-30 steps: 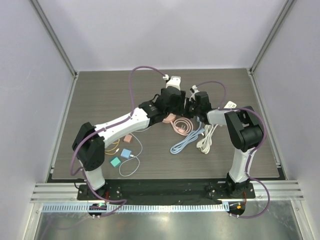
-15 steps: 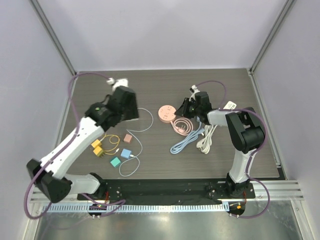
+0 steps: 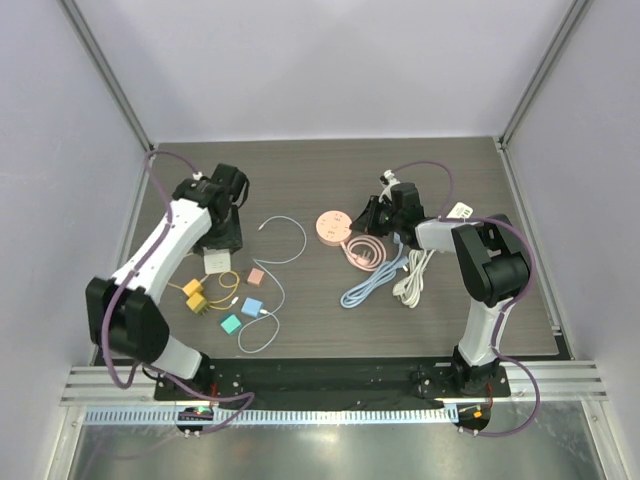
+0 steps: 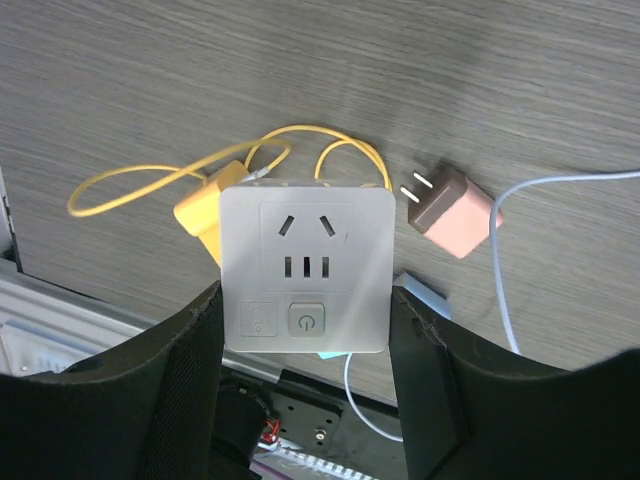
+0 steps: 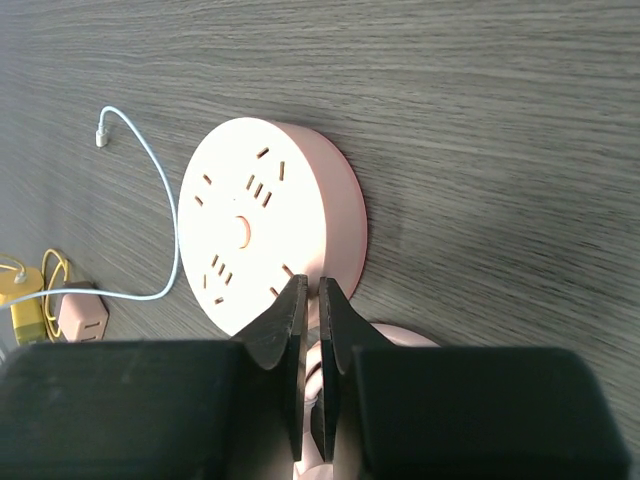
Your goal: Pull the plug off the socket
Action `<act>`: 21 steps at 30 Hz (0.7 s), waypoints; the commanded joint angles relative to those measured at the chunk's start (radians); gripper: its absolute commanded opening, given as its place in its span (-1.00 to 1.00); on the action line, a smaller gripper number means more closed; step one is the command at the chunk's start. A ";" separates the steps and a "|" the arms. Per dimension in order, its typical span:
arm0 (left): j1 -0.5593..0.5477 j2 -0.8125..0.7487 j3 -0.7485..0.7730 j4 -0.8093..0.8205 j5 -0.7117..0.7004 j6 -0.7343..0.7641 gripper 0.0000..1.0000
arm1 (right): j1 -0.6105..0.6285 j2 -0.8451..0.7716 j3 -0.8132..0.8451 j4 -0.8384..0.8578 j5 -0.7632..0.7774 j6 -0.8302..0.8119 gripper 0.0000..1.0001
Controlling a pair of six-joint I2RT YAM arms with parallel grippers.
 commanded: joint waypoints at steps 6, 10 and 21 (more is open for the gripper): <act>-0.005 0.174 0.141 0.046 -0.028 0.036 -1.00 | 0.003 0.043 -0.002 -0.117 0.017 -0.043 -0.78; -0.080 0.269 0.184 0.048 -0.195 0.026 -1.00 | 0.005 0.042 -0.001 -0.117 0.008 -0.042 -0.78; -0.129 0.458 0.208 -0.049 -0.631 -0.037 -1.00 | 0.003 0.072 0.016 -0.114 -0.012 -0.034 -0.76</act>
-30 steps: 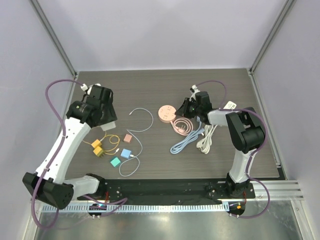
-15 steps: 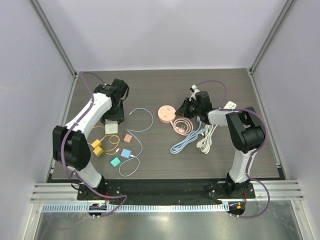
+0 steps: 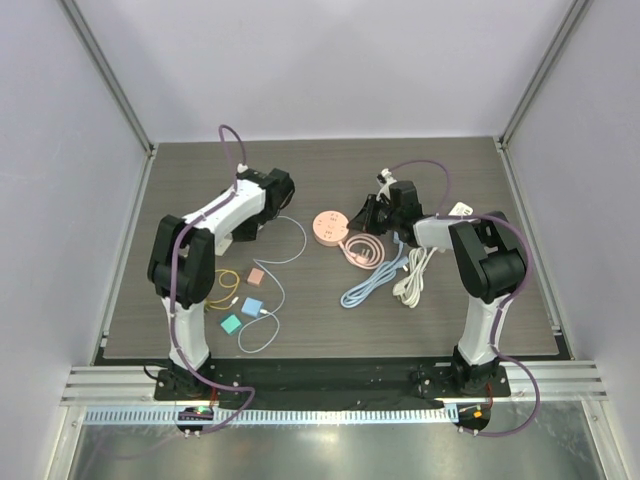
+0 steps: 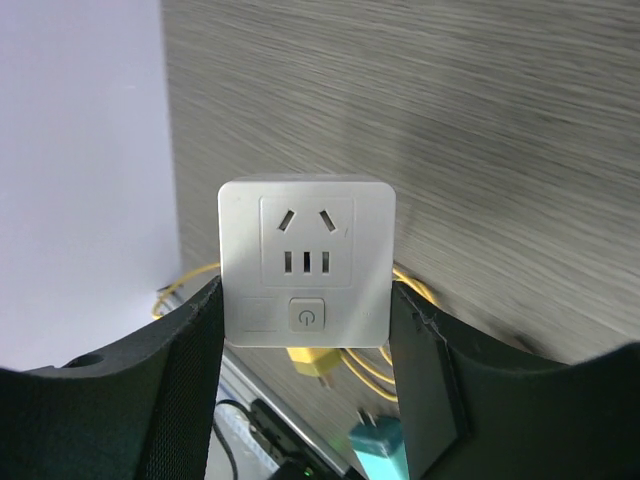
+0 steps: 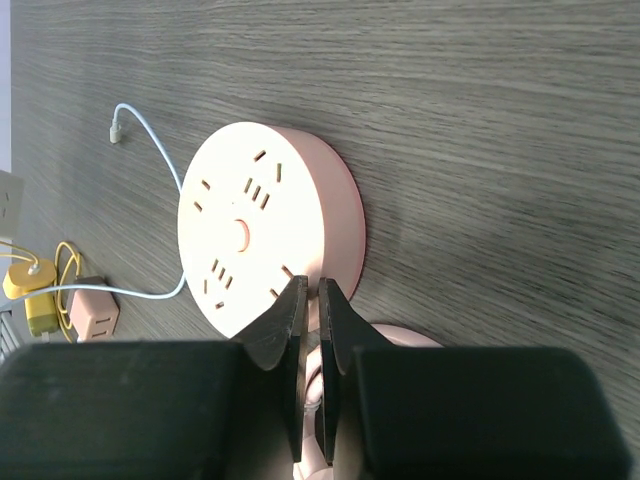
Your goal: Pull the plug off the socket
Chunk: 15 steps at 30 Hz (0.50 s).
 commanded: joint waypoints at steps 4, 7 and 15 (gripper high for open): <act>0.001 0.035 -0.025 -0.020 -0.224 -0.034 -1.00 | 0.003 0.007 -0.032 -0.119 0.049 -0.043 -0.74; -0.003 0.064 -0.026 -0.023 -0.261 -0.043 -1.00 | 0.003 0.006 -0.032 -0.114 0.041 -0.037 -0.74; -0.014 0.101 -0.111 0.026 -0.226 -0.043 -0.94 | 0.003 -0.011 -0.035 -0.124 0.044 -0.051 -0.71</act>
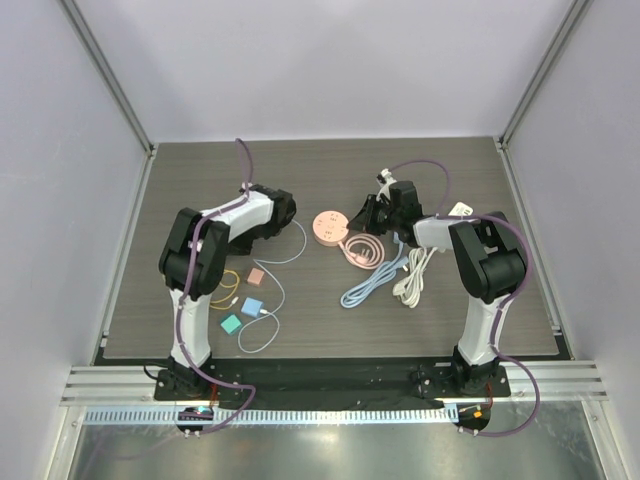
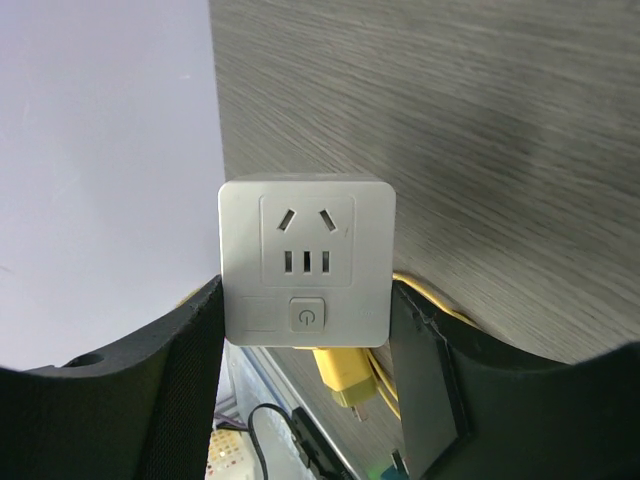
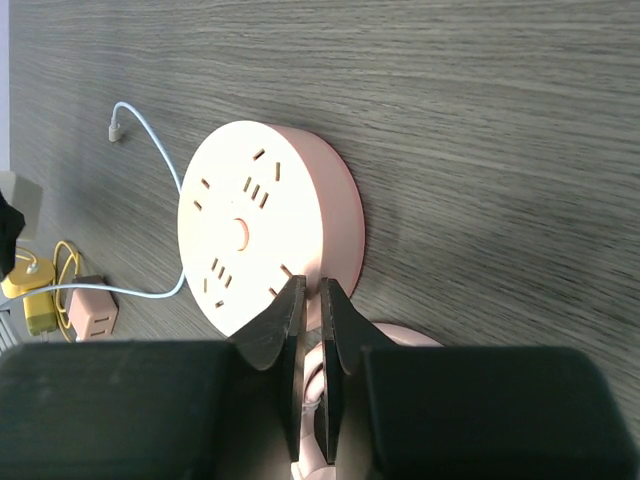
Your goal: Pull the plug off the socket
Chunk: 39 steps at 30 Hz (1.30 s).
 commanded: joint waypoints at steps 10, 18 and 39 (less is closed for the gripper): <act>-0.007 -0.030 -0.051 0.072 0.019 0.024 0.04 | 0.003 0.005 -0.024 -0.127 0.042 -0.053 -0.69; -0.008 -0.070 -0.042 0.081 0.051 0.026 0.82 | 0.003 0.010 -0.023 -0.129 0.048 -0.056 -0.67; -0.016 -0.619 -0.130 0.328 0.399 0.133 0.99 | 0.003 0.040 0.017 -0.201 0.195 -0.118 -0.53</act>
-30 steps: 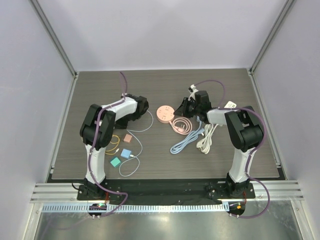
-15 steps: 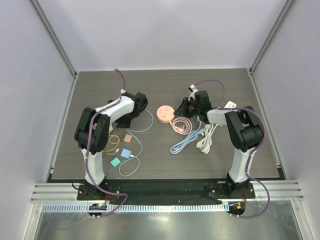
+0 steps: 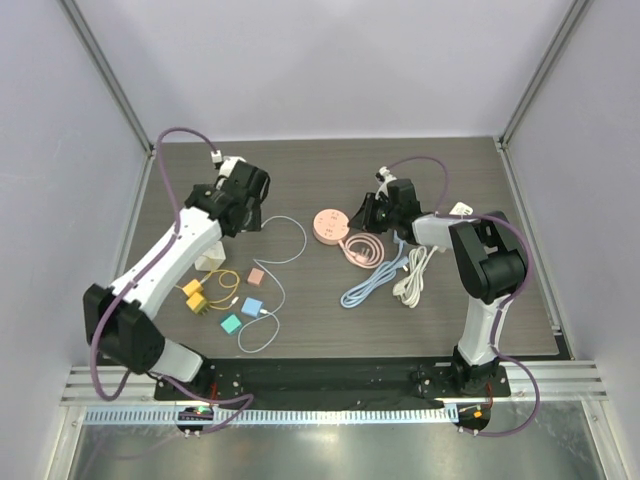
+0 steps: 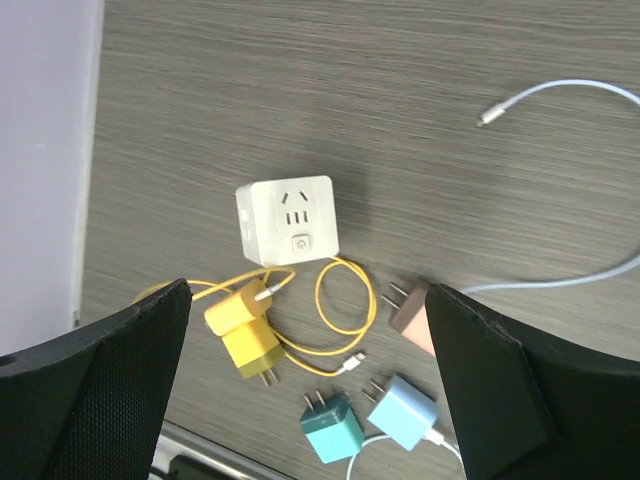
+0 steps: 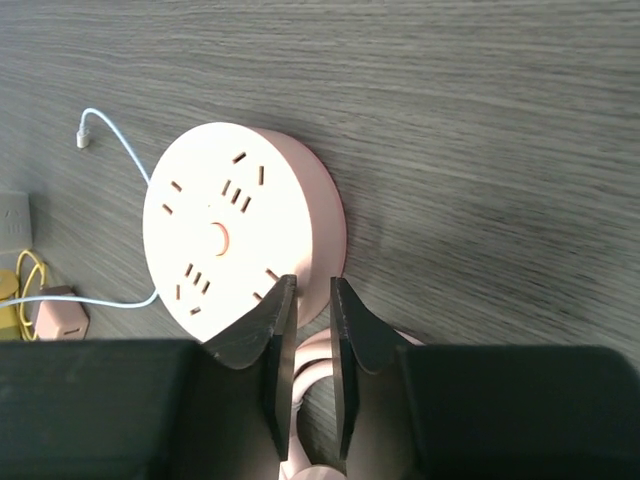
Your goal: Pull the plug off the socket
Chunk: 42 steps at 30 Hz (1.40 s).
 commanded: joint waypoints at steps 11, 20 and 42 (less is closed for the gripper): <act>0.057 -0.240 -0.214 0.296 0.444 0.072 1.00 | 0.015 0.094 0.078 -0.208 0.203 -0.103 -0.26; 0.059 -0.273 -0.242 0.326 0.587 0.049 0.99 | 0.020 -0.127 0.124 -0.412 0.318 -0.119 0.13; 0.004 -0.584 -0.968 1.209 1.050 -0.518 0.99 | 0.227 -1.198 -0.765 -0.151 0.333 0.320 1.00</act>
